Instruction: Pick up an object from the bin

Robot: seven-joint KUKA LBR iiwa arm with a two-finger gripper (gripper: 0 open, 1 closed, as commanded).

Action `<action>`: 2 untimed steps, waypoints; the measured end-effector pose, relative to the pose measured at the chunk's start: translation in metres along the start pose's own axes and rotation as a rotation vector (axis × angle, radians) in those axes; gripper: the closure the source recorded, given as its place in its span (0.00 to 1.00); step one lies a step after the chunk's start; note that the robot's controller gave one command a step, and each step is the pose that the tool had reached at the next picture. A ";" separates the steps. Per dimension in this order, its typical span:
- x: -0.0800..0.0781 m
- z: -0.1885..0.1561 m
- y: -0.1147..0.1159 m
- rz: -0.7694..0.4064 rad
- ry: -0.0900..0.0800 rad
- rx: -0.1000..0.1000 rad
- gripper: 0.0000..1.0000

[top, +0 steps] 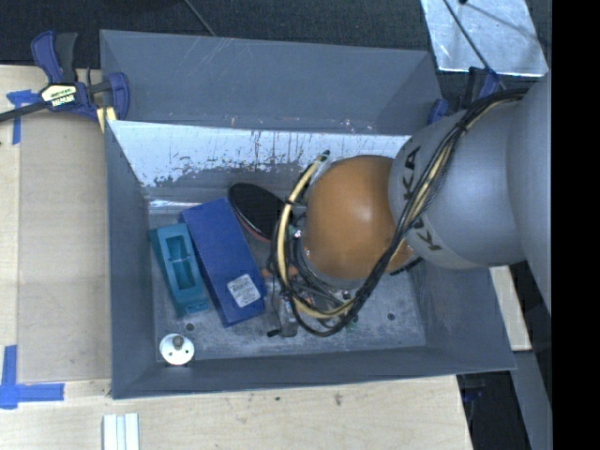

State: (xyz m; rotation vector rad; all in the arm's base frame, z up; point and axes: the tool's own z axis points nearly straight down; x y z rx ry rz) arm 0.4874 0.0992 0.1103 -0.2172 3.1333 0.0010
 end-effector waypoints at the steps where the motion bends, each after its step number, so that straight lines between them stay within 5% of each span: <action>1: 0.000 0.000 0.000 0.001 0.000 0.000 0.00; 2: 0.000 0.000 0.000 0.001 0.000 0.000 0.00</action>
Offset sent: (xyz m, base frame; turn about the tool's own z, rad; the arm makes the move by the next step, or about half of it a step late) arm 0.0000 0.0000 0.0000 0.0000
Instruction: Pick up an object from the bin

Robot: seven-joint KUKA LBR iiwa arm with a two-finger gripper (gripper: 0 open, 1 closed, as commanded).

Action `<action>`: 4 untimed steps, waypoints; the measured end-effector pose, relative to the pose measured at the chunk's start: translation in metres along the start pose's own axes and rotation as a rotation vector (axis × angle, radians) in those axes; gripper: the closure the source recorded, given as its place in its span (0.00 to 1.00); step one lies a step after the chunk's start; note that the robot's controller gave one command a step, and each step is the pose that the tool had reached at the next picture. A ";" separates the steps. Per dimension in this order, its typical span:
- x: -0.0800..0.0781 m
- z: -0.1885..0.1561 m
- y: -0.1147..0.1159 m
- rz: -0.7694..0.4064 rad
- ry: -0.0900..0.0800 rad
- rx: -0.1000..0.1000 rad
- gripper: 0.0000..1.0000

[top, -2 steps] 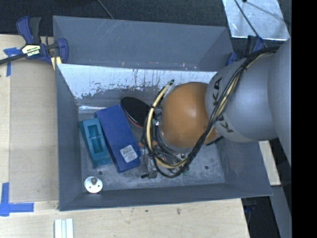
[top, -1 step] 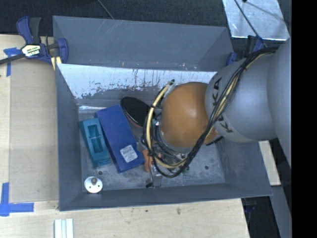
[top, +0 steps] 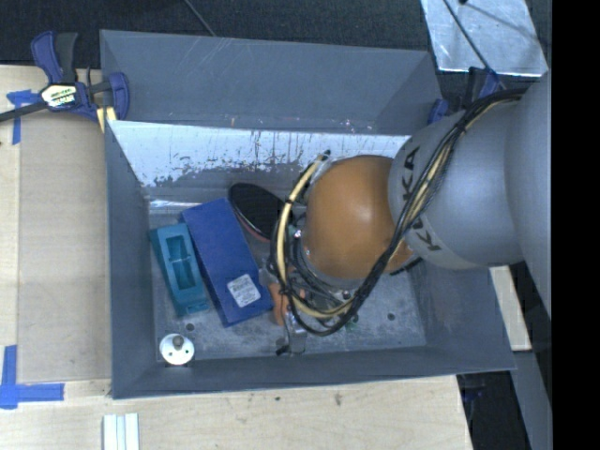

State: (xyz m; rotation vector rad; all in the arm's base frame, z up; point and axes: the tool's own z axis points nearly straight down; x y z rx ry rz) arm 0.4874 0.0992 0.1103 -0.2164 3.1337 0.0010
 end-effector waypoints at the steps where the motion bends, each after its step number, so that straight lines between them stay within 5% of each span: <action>1: -0.010 0.000 -0.039 0.055 -0.003 -0.001 0.00; 2: -0.024 -0.027 -0.056 0.097 0.000 0.002 0.00; 3: -0.048 0.040 -0.062 0.029 -0.003 0.000 1.00; 4: -0.048 0.040 -0.062 0.030 -0.003 0.000 1.00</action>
Offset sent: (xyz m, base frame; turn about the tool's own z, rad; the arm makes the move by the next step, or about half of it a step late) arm 0.0361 -0.0511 0.0351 0.1033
